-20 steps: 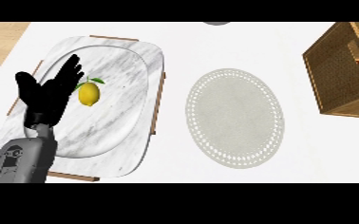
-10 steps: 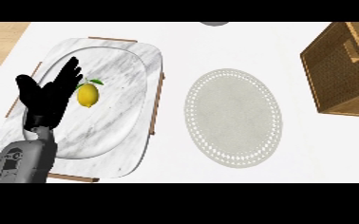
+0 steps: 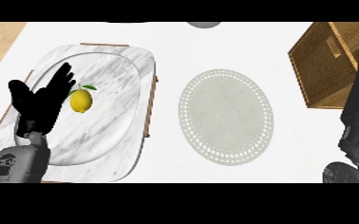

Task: Pick the bell pepper from the placemat and place it in the basket

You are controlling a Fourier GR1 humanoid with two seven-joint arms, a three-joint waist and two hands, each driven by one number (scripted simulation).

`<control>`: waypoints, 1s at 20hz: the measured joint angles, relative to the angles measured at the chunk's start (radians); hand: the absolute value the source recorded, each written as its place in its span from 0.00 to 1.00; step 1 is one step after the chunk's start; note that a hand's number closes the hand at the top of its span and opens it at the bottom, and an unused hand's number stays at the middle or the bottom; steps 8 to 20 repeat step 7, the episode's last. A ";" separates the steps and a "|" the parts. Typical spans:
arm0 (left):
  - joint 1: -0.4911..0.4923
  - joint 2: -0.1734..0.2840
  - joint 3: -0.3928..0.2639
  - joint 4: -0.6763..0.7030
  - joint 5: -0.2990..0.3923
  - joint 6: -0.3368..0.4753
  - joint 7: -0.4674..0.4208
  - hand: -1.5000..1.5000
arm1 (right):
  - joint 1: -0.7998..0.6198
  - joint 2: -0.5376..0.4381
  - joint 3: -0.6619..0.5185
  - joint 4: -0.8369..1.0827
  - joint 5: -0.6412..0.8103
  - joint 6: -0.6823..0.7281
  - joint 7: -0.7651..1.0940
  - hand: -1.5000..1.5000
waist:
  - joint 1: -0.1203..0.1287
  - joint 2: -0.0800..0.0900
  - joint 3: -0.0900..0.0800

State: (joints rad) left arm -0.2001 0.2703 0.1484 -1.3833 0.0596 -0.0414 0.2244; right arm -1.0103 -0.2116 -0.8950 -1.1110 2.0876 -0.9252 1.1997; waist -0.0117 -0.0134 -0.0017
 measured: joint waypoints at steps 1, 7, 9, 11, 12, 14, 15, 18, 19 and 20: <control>0.007 -0.001 0.000 -0.006 -0.001 0.002 0.003 0.50 | 0.015 0.044 -0.003 -0.053 -0.004 0.000 0.000 0.00 | -0.005 -0.004 0.000; 0.020 0.003 0.007 -0.001 0.002 -0.003 -0.003 0.50 | 0.124 0.175 0.080 -0.295 -0.093 0.062 0.019 0.00 | -0.012 -0.013 -0.001; 0.020 0.003 0.007 -0.001 0.002 -0.003 -0.003 0.50 | 0.124 0.175 0.080 -0.295 -0.093 0.062 0.019 0.00 | -0.012 -0.013 -0.001; 0.020 0.003 0.007 -0.001 0.002 -0.003 -0.003 0.50 | 0.124 0.175 0.080 -0.295 -0.093 0.062 0.019 0.00 | -0.012 -0.013 -0.001; 0.020 0.003 0.007 -0.001 0.002 -0.003 -0.003 0.50 | 0.124 0.175 0.080 -0.295 -0.093 0.062 0.019 0.00 | -0.012 -0.013 -0.001; 0.020 0.003 0.007 -0.001 0.002 -0.003 -0.003 0.50 | 0.124 0.175 0.080 -0.295 -0.093 0.062 0.019 0.00 | -0.012 -0.013 -0.001; 0.020 0.003 0.007 -0.001 0.002 -0.003 -0.003 0.50 | 0.124 0.175 0.080 -0.295 -0.093 0.062 0.019 0.00 | -0.012 -0.013 -0.001; 0.020 0.003 0.007 -0.001 0.002 -0.003 -0.003 0.50 | 0.124 0.175 0.080 -0.295 -0.093 0.062 0.019 0.00 | -0.012 -0.013 -0.001; 0.020 0.003 0.007 -0.001 0.002 -0.003 -0.003 0.50 | 0.124 0.175 0.080 -0.295 -0.093 0.062 0.019 0.00 | -0.012 -0.013 -0.001; 0.020 0.003 0.007 -0.001 0.002 -0.003 -0.003 0.50 | 0.124 0.175 0.080 -0.295 -0.093 0.062 0.019 0.00 | -0.012 -0.013 -0.001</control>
